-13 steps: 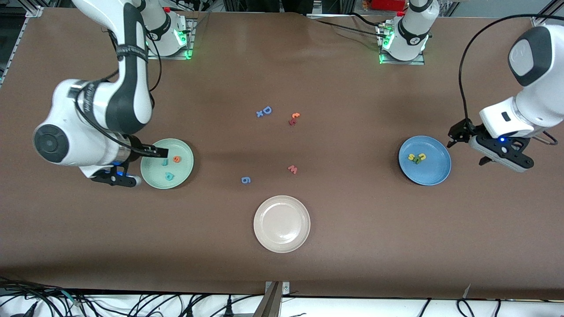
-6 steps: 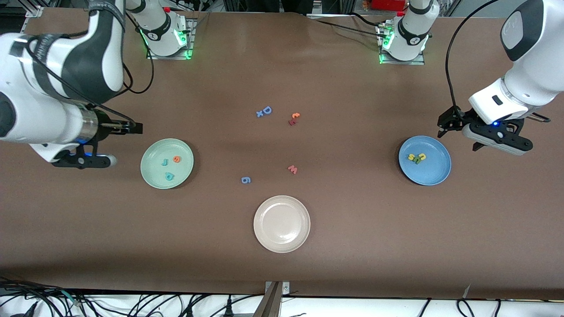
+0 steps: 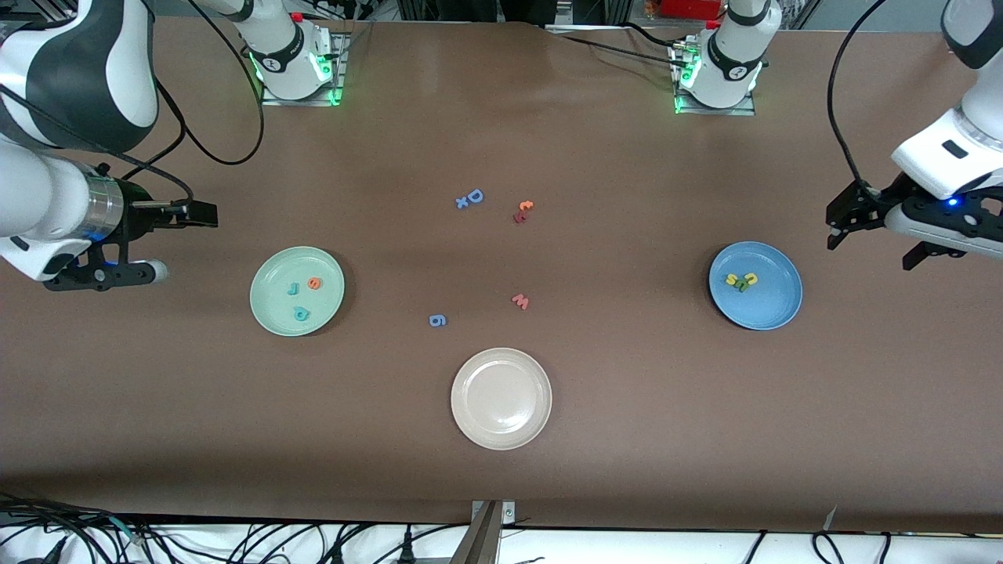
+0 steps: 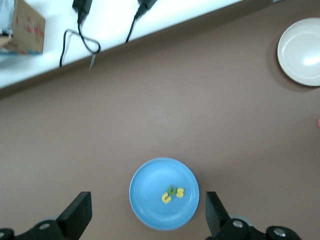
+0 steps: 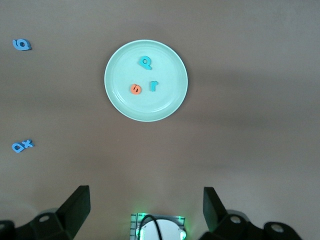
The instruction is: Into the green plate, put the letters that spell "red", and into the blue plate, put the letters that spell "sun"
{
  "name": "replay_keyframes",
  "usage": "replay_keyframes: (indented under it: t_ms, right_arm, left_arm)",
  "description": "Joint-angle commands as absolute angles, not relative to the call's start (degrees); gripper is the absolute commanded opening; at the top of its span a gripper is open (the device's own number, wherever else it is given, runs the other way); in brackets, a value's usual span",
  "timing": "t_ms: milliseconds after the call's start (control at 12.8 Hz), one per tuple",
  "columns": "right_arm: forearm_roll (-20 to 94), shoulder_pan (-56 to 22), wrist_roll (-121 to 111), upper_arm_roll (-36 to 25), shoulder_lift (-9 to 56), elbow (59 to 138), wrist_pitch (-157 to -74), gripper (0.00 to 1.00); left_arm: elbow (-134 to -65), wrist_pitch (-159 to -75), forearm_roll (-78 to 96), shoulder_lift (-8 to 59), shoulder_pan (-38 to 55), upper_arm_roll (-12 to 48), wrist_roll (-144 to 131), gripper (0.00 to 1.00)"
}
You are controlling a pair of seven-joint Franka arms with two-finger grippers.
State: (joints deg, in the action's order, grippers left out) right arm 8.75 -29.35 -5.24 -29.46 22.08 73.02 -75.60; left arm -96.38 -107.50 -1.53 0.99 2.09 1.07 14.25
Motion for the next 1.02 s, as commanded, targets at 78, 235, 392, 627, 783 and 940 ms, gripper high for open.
replay_keyframes:
  t_ms: [78, 235, 392, 627, 783, 940]
  right_arm:
    - [4.94, -19.01, -2.31, -16.64, 12.86, 84.16, -83.29, 1.00]
    - [0.99, -12.08, -1.67, -8.22, 6.80, 93.47, -92.15, 1.00]
    - [0.27, -4.95, -2.02, -2.22, 3.44, 96.49, -96.23, 1.00]
    - [0.17, -0.80, -2.73, -2.02, 1.24, 95.71, -95.54, 1.00]
    - [0.18, 0.35, -2.90, -1.93, -0.17, 95.71, -93.62, 1.00]
    - [0.44, 0.70, -2.81, -2.11, -0.61, 95.97, -89.92, 1.00]
  left_arm:
    - [-96.41, -100.90, 0.44, -0.69, 2.10, -0.51, 10.46, 1.00]
    - [-100.00, -101.68, 0.44, -3.59, 2.63, -0.53, 10.37, 1.00]
    - [-104.92, -103.18, 0.35, -6.31, 2.81, -0.53, 10.37, 1.00]
    - [-103.72, -103.01, 0.44, -4.67, 2.12, -0.35, 10.46, 1.00]
    - [-103.45, -102.92, 0.44, -4.48, 2.11, -0.35, 10.46, 1.00]
    - [-102.57, -103.09, 0.27, -4.13, 2.20, -0.26, 10.46, 1.00]
